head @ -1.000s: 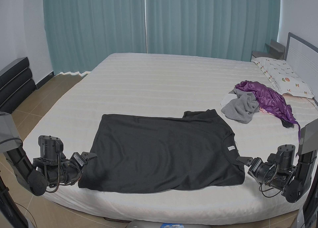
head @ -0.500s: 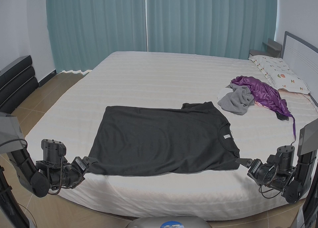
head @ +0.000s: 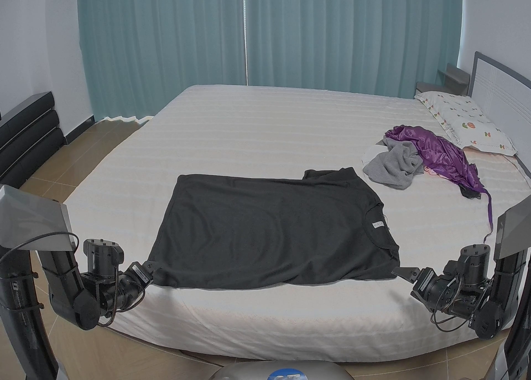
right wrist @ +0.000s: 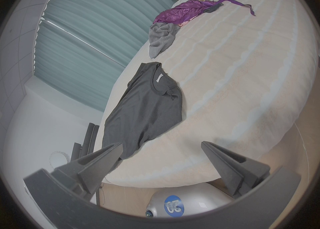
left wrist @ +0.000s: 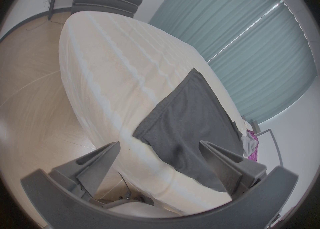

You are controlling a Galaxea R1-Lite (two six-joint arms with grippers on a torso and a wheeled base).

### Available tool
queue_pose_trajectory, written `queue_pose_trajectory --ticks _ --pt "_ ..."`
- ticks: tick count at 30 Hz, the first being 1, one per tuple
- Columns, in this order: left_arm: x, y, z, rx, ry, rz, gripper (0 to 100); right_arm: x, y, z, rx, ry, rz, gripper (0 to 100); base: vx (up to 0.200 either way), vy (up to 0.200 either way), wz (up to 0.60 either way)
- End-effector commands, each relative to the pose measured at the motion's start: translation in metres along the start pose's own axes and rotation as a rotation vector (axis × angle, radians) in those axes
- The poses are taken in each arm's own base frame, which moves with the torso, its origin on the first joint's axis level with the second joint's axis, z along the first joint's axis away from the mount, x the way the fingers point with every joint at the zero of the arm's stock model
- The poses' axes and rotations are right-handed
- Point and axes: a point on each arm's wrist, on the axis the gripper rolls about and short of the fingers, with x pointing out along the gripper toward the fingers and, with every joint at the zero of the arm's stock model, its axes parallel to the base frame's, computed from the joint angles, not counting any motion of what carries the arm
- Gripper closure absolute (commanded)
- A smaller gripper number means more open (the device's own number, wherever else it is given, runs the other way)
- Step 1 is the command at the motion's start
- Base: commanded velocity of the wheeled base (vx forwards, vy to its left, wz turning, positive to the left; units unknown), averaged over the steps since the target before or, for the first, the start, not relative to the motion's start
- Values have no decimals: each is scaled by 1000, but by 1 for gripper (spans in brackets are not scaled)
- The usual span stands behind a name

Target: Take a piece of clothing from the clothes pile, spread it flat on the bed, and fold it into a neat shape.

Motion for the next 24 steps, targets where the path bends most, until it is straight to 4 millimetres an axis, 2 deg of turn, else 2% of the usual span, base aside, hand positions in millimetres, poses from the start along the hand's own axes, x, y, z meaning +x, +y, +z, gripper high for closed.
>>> queue_pose_trajectory --ticks 1,11,24 --pt "14 7 -5 7 12 39 100 -1 -1 -1 0 1 0 0 0 0 0" --pt "17 9 0 -4 -34 66 100 0 -1 -1 3 -1 2 0 0 0 0" --pt "-10 1 7 36 -64 32 100 0 0 0 4 -1 5 0 0 0 0"
